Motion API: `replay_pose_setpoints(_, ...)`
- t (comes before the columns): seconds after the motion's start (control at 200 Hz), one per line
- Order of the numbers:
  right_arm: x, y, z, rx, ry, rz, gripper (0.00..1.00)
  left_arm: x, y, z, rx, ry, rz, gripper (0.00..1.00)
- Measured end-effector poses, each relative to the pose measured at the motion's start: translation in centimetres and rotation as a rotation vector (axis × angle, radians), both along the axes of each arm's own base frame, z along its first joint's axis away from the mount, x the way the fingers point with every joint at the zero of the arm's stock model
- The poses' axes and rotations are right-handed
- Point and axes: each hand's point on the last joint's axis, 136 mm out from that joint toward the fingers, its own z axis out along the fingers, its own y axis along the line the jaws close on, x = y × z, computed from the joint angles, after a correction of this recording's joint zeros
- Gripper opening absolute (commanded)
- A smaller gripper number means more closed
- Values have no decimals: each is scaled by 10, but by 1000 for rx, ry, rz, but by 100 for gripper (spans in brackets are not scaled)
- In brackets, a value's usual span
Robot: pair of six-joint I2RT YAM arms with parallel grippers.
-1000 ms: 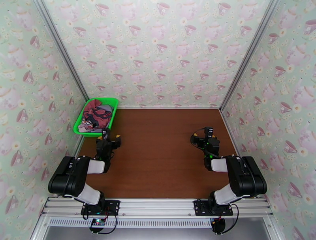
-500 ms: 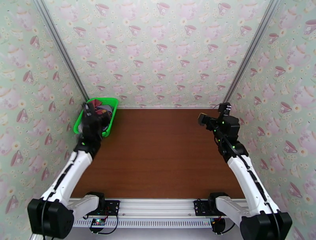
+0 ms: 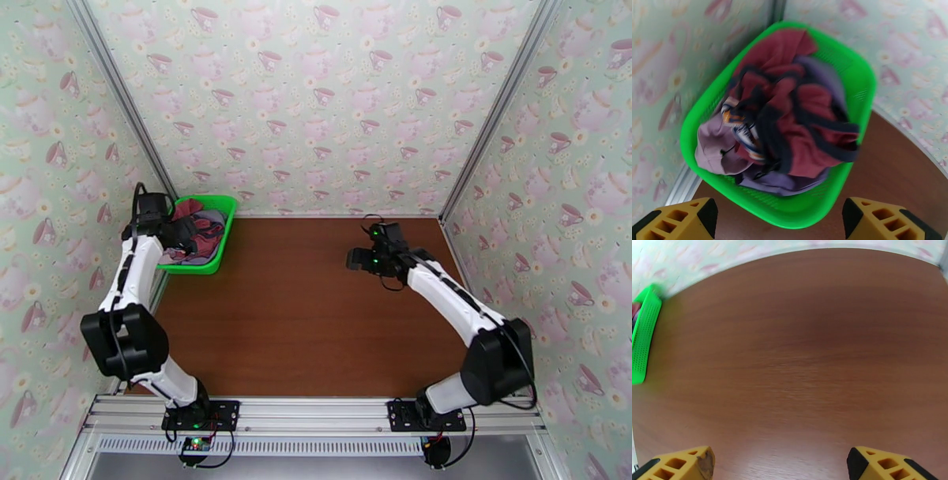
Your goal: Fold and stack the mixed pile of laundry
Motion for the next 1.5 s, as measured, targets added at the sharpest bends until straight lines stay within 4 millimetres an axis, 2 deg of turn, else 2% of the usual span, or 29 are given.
replay_pose_setpoints(0.075, 5, 14, -8, -1, 14, 24, 92, 4, 5, -12, -48, -1, 0, 92)
replay_pose_setpoints(0.205, 10, 29, -31, -13, 59, 51, 89, 21, 7, -27, -79, -21, -25, 93)
replay_pose_setpoints(0.451, 15, 44, -73, -26, 148, 79, 86, 48, 17, -69, -62, 9, -52, 92)
replay_pose_setpoints(0.531, 15, 48, -79, -25, 162, 87, 84, 59, 22, -78, -44, 12, -61, 87)
replay_pose_setpoints(0.596, 15, 50, -82, -23, 168, 90, 82, 68, 27, -81, -28, 3, -67, 79)
replay_pose_setpoints(0.671, 17, 54, -83, -20, 170, 91, 78, 77, 31, -82, -9, -11, -73, 61)
replay_pose_setpoints(0.711, 17, 56, -83, -19, 170, 96, 74, 80, 33, -81, 2, -17, -79, 45)
replay_pose_setpoints(0.756, 18, 58, -83, -16, 172, 96, 71, 83, 34, -80, 14, -22, -85, 20)
replay_pose_setpoints(0.816, 18, 61, -83, -14, 172, 99, 65, 85, 35, -76, 23, -35, -89, 0)
replay_pose_setpoints(1.012, 12, 71, -82, -16, 172, 123, 58, 91, 31, -61, 27, -78, -116, 0)
replay_pose_setpoints(1.117, 8, 71, -71, -8, 151, 128, 57, 86, 20, -32, 24, -120, -137, 0)
replay_pose_setpoints(1.197, 1, 67, -52, 6, 115, 129, 56, 80, 5, 8, 28, -172, -168, 0)
replay_pose_setpoints(1.302, -8, 60, -21, 28, 48, 125, 55, 78, -24, 82, 51, -283, -230, 0)
replay_pose_setpoints(1.377, -14, 54, -1, 41, 0, 119, 56, 75, -56, 144, 69, -381, -295, 0)
replay_pose_setpoints(1.498, -22, 46, 23, 54, -63, 108, 56, 62, -106, 228, 95, -514, -386, 0)
